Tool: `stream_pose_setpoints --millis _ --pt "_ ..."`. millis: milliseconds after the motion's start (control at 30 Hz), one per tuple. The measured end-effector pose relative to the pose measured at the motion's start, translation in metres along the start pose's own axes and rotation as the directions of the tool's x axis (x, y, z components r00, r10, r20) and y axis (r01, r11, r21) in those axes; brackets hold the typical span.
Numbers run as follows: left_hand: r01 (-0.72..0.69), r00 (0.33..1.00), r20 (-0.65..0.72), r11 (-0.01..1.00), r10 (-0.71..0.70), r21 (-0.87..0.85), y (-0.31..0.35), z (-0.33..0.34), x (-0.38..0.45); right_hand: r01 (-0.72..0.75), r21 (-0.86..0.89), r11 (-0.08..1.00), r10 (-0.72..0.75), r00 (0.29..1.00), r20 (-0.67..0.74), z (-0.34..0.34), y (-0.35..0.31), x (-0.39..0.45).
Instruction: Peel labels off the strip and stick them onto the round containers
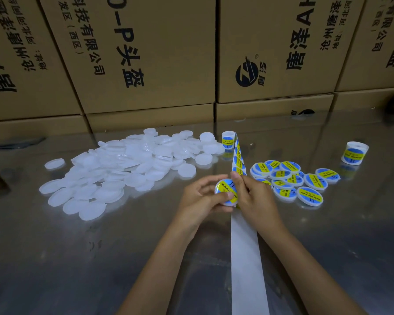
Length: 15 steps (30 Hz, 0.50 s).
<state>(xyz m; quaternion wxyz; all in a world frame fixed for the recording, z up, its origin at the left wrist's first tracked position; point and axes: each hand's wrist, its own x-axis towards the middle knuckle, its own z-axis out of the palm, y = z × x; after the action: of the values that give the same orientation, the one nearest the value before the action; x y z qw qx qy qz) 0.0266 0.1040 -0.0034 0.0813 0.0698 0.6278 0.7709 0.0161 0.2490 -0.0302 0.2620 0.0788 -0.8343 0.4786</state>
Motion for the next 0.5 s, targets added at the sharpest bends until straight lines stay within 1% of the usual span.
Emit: stream_pose_setpoints --millis 100,133,233,333,433,500 --pt "-0.013 0.993 -0.119 0.999 0.007 -0.049 0.0031 0.0001 -0.0010 -0.031 0.134 0.991 0.024 0.998 0.051 0.0025 -0.0055 -0.0009" --pt "-0.023 0.987 -0.160 0.999 0.015 -0.049 0.0025 -0.0004 -0.0003 -0.021 0.140 0.990 0.009 0.996 0.086 0.0033 -0.0062 -0.0016" --pt "-0.055 0.967 -0.252 0.997 0.039 -0.055 0.0001 -0.0025 0.0007 0.042 0.069 0.997 -0.055 0.979 0.196 0.0053 -0.0063 -0.0035" --pt "-0.038 0.967 -0.252 0.998 0.022 -0.060 0.0000 -0.0024 0.0002 0.034 0.112 0.993 -0.056 0.978 0.199 0.0039 -0.0053 -0.0016" --pt "0.003 0.977 -0.214 0.998 -0.017 -0.063 0.0021 -0.0009 -0.0009 0.008 0.147 0.989 -0.036 0.982 0.183 0.0015 -0.0049 -0.0014" --pt "0.023 0.983 -0.179 0.996 -0.039 -0.088 0.0035 -0.0012 -0.0016 0.008 0.137 0.991 -0.028 0.989 0.148 0.0010 -0.0023 -0.0017"
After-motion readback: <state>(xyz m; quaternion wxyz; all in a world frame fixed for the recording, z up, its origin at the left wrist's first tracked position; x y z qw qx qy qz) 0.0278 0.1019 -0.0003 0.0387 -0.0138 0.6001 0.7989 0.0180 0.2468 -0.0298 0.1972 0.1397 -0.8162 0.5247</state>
